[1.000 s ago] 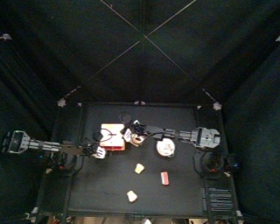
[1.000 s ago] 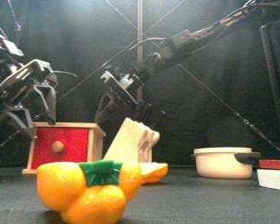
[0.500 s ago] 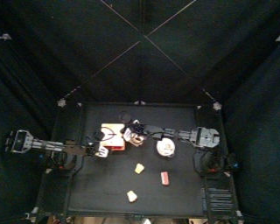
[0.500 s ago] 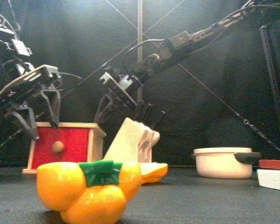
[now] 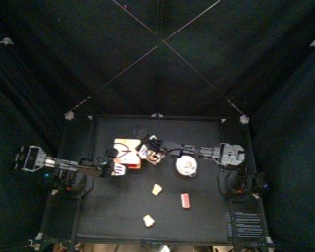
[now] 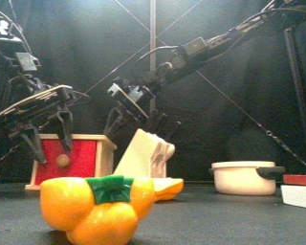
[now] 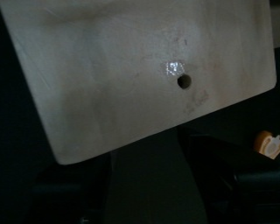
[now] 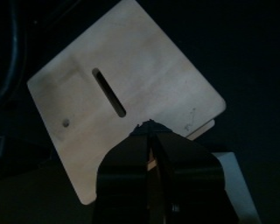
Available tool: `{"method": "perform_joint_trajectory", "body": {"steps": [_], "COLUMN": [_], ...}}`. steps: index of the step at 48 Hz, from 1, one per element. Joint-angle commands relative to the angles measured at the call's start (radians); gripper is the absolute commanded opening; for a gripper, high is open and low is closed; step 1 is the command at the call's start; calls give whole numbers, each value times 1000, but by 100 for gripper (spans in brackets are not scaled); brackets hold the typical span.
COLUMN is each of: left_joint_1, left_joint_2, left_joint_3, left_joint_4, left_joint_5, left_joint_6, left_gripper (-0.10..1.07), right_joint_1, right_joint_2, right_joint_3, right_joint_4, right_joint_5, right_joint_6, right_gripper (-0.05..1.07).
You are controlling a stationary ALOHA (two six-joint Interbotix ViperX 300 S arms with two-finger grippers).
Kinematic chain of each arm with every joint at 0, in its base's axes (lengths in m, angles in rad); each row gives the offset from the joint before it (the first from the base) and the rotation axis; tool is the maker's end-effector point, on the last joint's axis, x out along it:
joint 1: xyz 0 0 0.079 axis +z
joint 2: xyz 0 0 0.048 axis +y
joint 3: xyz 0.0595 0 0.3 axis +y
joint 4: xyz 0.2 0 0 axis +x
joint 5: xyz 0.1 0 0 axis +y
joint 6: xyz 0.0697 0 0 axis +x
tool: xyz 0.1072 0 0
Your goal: Grab drawer handle
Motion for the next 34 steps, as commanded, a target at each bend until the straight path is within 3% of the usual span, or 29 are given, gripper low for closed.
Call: {"method": "perform_joint_trajectory", "body": {"steps": [1, 19, 34], "left_joint_1": [-3, -14, -6], "left_joint_2": [21, 61, 114], "left_joint_3": [-35, -44, -66], "left_joint_4": [52, 91, 117], "left_joint_5": [3, 34, 32], "left_joint_6": [-63, -224, -244], "left_gripper": [90, 87, 69], "right_joint_1": [-9, -9, -8], "right_joint_2": [-20, -18, -18], "right_joint_3": [-28, -25, -23], "right_joint_4": [-2, -6, -6], "right_joint_5": [12, 31, 31], "right_joint_6": [2, -3, -5], "right_gripper": [36, 36, 36]}}
